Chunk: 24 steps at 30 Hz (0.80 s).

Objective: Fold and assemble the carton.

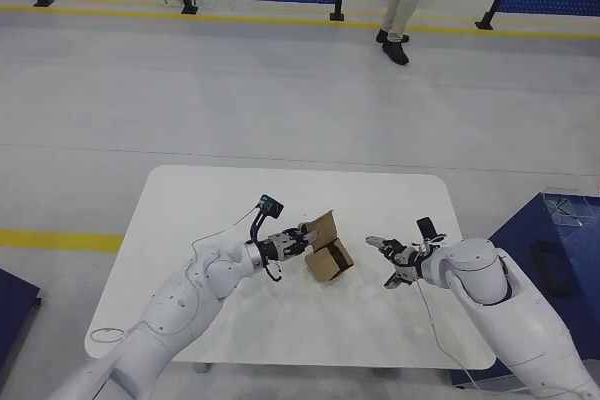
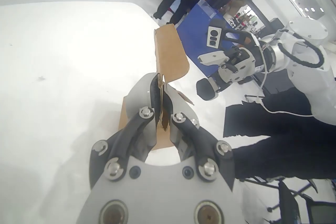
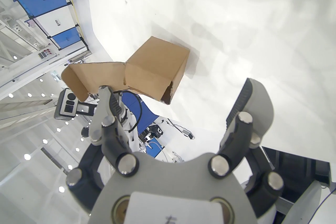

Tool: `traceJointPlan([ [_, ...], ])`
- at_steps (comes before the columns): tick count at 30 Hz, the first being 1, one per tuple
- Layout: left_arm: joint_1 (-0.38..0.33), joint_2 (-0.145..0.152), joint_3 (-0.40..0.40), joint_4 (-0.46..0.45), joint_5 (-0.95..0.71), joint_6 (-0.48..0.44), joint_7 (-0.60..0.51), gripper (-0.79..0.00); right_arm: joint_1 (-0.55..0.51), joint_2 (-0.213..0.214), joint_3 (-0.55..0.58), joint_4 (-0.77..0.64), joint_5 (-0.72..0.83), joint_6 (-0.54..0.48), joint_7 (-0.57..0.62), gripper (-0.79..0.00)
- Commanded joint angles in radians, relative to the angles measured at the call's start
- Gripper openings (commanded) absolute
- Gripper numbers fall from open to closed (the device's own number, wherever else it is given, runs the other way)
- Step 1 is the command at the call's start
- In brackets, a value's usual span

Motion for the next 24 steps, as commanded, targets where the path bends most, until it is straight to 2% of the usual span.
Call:
traceJointPlan([
  [1, 0.051, 0.017, -0.028, -0.065, 0.031, 0.076, 0.035, -0.785, 0.003, 0.0, 0.0, -0.005, -0.009, 0.005, 0.002, 0.0],
  [7, 0.199, 0.077, -0.14, -0.266, 0.045, 0.136, 0.019, -0.767, 0.017, -0.005, -0.017, -0.008, -0.012, 0.011, 0.01, 0.0],
  [9, 0.25, 0.098, -0.179, -0.343, 0.073, 0.158, -0.004, -0.48, 0.021, -0.007, -0.031, -0.012, -0.021, 0.011, 0.011, 0.0],
  [10, 0.276, 0.107, -0.199, -0.381, 0.079, 0.17, -0.014, -0.135, 0.023, -0.008, -0.035, -0.012, -0.022, 0.012, 0.011, 0.0],
  [11, 0.303, 0.115, -0.216, -0.418, 0.068, 0.172, -0.031, 0.0, 0.026, -0.009, -0.04, -0.012, -0.025, 0.014, 0.012, 0.0],
  [18, 0.404, 0.148, -0.297, -0.588, 0.058, 0.197, -0.142, 0.0, 0.047, -0.018, -0.063, 0.001, -0.03, 0.021, 0.012, 0.0],
  [24, 0.404, 0.15, -0.286, -0.63, 0.039, 0.152, -0.261, 0.0, 0.062, -0.019, -0.073, 0.009, -0.053, 0.026, 0.026, 0.0],
])
